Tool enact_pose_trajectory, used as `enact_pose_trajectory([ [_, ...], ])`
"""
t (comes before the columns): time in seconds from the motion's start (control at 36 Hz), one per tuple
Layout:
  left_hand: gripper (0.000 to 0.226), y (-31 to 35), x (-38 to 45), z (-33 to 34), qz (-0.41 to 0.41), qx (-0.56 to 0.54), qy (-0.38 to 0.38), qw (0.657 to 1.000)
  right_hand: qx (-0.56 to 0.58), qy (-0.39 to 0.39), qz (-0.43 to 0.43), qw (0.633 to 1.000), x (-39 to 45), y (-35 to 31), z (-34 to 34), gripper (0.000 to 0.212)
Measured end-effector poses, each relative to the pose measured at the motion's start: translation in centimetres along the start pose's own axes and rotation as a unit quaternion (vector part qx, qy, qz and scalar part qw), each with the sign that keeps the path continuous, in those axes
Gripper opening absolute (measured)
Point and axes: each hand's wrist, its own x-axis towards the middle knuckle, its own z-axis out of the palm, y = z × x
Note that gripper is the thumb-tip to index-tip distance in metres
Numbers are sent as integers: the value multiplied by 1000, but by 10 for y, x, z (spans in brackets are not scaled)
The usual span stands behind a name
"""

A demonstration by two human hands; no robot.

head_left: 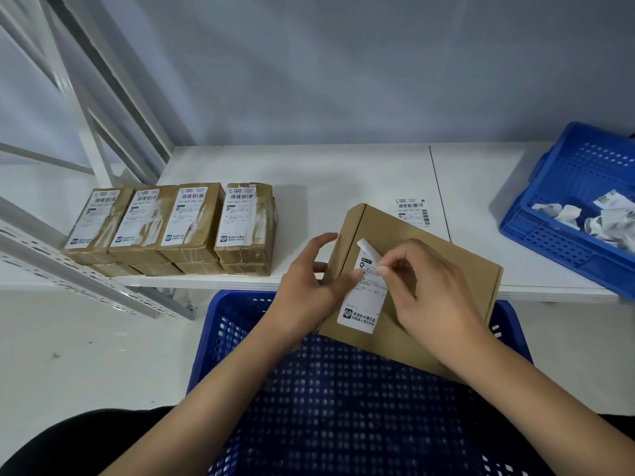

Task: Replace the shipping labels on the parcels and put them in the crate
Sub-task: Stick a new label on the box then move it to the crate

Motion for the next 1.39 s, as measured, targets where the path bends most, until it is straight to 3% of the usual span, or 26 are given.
enact_pose_trajectory([
  [0.25,62,4,8,-19,33,63,61,996,24,9,14,1000,3,-4,-9,8],
  [0.39,60,7,7,-22,56,73,38,995,48,62,32,996,12,6,-15,14],
  [0.58,51,4,9,-26,65,76,14,995,61,69,63,994,20,15,-21,22],
  [0.64,50,4,9,-28,71,89,5,993,52,41,74,995,23,17,-24,31],
  [0.78,50,6,8,-34,88,127,-32,988,107,-115,136,978,27,27,-27,69],
  [0.92,49,9,7,-34,95,134,-57,985,150,-189,161,957,28,28,-25,80],
  [1.06,45,11,6,-36,92,130,-56,986,180,-180,190,948,31,30,-26,71],
  [1.19,47,7,13,-40,106,129,43,985,222,-142,221,939,30,25,-22,41],
  [1.39,57,3,17,-39,104,117,119,981,229,2,271,935,37,24,-39,56],
])
